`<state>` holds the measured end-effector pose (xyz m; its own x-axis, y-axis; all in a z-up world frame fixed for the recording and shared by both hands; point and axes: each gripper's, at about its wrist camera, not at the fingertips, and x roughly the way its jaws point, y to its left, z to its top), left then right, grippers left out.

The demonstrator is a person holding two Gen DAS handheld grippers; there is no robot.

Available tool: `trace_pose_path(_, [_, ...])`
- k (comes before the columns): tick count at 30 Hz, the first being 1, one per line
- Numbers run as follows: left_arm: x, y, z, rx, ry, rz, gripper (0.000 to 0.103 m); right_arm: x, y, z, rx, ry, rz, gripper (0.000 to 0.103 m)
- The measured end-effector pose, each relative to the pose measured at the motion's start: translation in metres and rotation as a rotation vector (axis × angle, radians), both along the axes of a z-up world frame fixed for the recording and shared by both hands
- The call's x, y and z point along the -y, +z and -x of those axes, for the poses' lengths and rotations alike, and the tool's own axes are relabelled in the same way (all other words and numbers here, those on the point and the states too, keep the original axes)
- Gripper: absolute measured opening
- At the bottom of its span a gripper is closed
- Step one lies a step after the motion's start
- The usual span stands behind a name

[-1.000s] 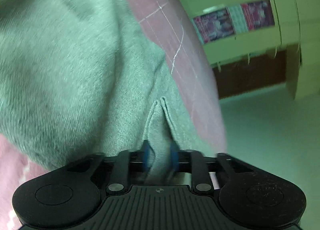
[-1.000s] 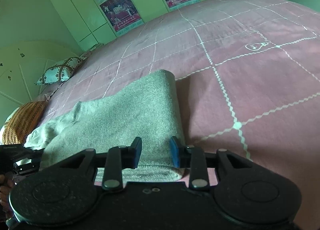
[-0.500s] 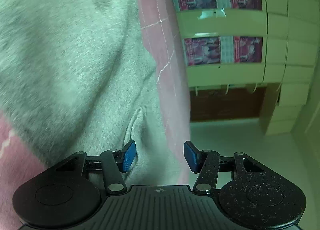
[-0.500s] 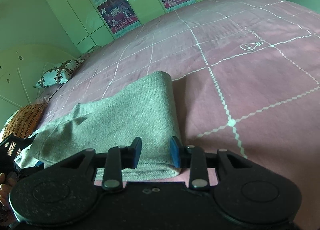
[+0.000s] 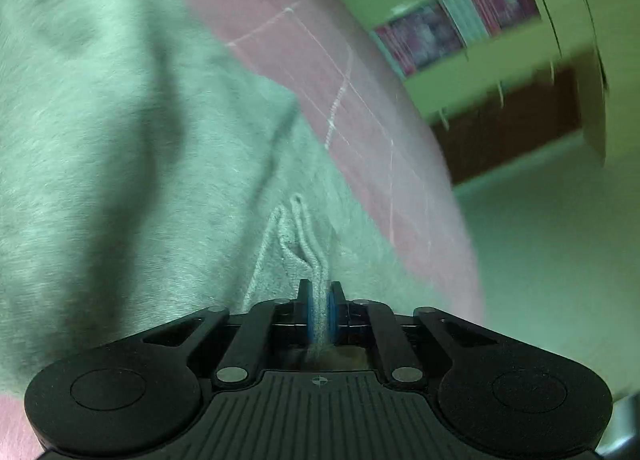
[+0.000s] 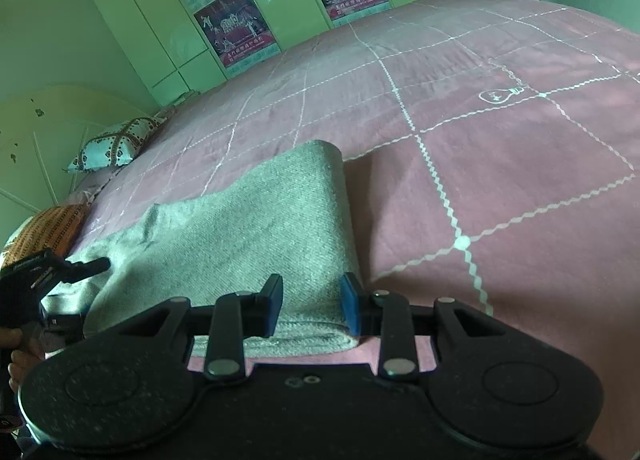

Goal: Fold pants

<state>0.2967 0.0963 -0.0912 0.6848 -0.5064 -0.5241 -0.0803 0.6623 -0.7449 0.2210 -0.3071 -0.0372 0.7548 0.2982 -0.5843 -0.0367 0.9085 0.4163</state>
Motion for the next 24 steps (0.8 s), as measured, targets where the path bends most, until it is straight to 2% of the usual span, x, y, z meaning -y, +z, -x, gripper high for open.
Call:
trace_pose_path(3, [0.013, 0.035, 0.015, 0.188, 0.019, -0.127, 0.007, 0.001, 0.001, 0.0, 0.0, 0.005, -0.003, 0.024])
trace_pose_path(5, [0.024, 0.051, 0.029, 0.29, 0.041, -0.264, 0.008, 0.002, 0.0, 0.001, 0.003, 0.01, -0.004, 0.024])
trace_pose_path(6, [0.028, 0.05, 0.031, 0.303, 0.045, -0.325, 0.008, 0.001, -0.002, 0.001, 0.0, 0.009, -0.001, 0.024])
trace_pose_path(7, [0.035, 0.042, 0.023, 0.266, 0.039, -0.407, 0.008, 0.002, -0.004, 0.0, -0.005, 0.004, 0.003, 0.024])
trace_pose_path(8, [0.041, 0.023, 0.01, 0.148, -0.001, -0.502, 0.011, 0.002, -0.006, 0.0, -0.015, 0.001, 0.003, 0.026])
trace_pose_path(9, [0.039, 0.01, 0.005, 0.095, -0.019, -0.487, 0.014, 0.002, -0.008, -0.002, -0.03, 0.004, -0.006, 0.028])
trace_pose_path(11, [0.032, 0.016, 0.011, 0.131, 0.03, -0.444, 0.025, 0.002, -0.009, -0.002, -0.038, 0.009, -0.018, 0.028])
trace_pose_path(13, [0.023, 0.024, 0.021, 0.142, 0.102, -0.427, 0.063, 0.001, -0.006, 0.001, -0.023, 0.02, 0.001, 0.028])
trace_pose_path(16, [0.016, 0.046, 0.035, 0.268, 0.183, -0.423, 0.065, 0.002, 0.005, 0.007, 0.044, 0.012, -0.003, 0.027])
trace_pose_path(18, [0.024, 0.051, 0.026, 0.281, 0.144, -0.436, 0.065, -0.004, 0.014, 0.005, 0.09, 0.019, 0.011, 0.027])
trace_pose_path(19, [0.034, 0.048, 0.017, 0.261, 0.093, -0.487, 0.066, -0.009, 0.016, 0.002, 0.103, 0.027, 0.035, 0.027])
trace_pose_path(20, [0.046, 0.037, 0.005, 0.185, 0.031, -0.568, 0.066, -0.016, 0.015, -0.003, 0.106, 0.045, 0.079, 0.027])
trace_pose_path(21, [0.051, 0.021, -0.003, 0.089, -0.037, -0.628, 0.067, -0.023, 0.009, -0.011, 0.077, 0.06, 0.15, 0.022])
trace_pose_path(22, [0.057, 0.007, -0.006, 0.085, -0.079, -0.671, 0.069, -0.029, -0.003, -0.022, 0.002, 0.055, 0.239, 0.023])
trace_pose_path(23, [0.059, 0.009, -0.004, 0.108, -0.077, -0.699, 0.069, -0.028, -0.009, -0.028, -0.03, 0.036, 0.256, 0.024])
trace_pose_path(24, [0.059, 0.015, -0.003, 0.111, -0.073, -0.698, 0.069, -0.024, -0.006, -0.03, -0.04, 0.029, 0.219, 0.025])
